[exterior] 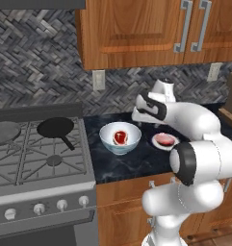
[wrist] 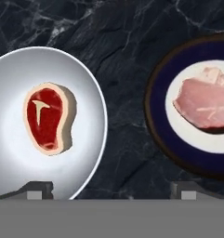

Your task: Place one of the steaks on the plate and the other in the bowl. Then place the bowl in the fridge.

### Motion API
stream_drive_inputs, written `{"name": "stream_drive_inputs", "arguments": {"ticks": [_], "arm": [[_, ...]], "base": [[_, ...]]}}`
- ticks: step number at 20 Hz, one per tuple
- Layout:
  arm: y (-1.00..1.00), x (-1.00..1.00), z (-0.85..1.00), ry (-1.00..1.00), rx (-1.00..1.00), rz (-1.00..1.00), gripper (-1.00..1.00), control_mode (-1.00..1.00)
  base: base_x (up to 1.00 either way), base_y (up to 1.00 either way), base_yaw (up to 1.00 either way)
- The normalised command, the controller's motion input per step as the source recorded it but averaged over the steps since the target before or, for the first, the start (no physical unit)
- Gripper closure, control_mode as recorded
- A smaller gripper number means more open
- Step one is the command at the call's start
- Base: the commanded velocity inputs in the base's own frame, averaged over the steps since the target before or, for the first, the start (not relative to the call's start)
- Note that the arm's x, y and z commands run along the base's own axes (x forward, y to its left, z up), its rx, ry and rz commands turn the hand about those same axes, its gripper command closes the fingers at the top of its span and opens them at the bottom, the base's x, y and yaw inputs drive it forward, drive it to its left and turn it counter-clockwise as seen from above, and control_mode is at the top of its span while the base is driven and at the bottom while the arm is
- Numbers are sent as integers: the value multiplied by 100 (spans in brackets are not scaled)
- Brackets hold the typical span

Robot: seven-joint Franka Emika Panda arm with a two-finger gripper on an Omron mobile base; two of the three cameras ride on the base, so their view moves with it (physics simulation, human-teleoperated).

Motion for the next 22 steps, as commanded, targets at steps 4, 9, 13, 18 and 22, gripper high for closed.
{"name": "stream_drive_inputs", "arguments": {"ticks": [4,9,13,18,22], "arm": [[0,41,-24,1,-1,10,-100,-100],[1,29,-35,0,-2,3,-100,-100],[1,32,-36,0,-3,2,-100,-100],[12,16,-19,0,-1,0,-100,-100],[25,13,-13,0,0,0,-100,-100]], "base": [[0,0,0],[0,0,0],[0,0,0],[0,0,0],[0,0,0]]}}
